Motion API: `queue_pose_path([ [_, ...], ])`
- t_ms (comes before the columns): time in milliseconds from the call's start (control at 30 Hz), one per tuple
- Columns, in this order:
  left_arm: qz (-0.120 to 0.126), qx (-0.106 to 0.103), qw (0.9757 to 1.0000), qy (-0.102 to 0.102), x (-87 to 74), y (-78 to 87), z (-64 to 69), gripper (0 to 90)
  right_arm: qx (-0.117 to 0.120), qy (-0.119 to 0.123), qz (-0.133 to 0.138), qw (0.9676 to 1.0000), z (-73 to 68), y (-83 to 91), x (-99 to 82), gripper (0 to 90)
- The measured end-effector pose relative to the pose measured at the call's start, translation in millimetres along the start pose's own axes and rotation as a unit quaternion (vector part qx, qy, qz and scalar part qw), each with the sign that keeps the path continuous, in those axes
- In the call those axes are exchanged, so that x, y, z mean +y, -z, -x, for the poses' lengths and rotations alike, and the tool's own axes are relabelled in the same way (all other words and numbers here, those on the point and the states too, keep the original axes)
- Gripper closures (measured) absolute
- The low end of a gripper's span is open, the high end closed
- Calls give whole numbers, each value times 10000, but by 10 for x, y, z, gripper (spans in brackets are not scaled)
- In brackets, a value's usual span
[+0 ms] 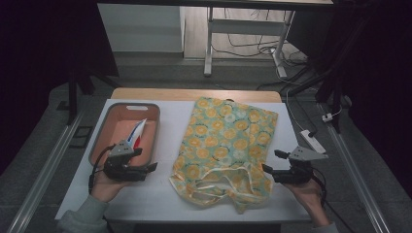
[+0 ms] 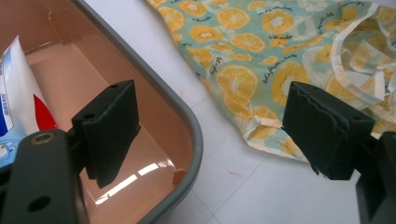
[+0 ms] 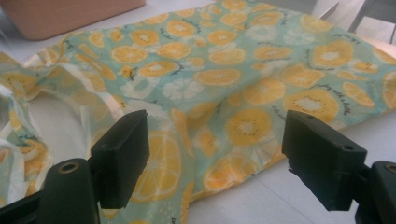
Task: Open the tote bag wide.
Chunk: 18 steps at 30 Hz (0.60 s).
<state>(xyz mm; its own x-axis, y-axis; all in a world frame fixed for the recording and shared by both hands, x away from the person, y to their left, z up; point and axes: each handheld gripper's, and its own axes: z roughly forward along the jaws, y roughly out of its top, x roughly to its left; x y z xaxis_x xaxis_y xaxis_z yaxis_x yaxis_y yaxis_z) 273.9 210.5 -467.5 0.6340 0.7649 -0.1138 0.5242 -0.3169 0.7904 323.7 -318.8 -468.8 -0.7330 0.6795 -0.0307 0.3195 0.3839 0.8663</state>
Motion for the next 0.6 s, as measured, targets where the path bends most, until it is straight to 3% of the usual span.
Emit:
queue_pose_path([
  [600,-56,-2,9999,-111,7,-22,46,198,-3,-38,6,10000,-22,36,15,233],
])
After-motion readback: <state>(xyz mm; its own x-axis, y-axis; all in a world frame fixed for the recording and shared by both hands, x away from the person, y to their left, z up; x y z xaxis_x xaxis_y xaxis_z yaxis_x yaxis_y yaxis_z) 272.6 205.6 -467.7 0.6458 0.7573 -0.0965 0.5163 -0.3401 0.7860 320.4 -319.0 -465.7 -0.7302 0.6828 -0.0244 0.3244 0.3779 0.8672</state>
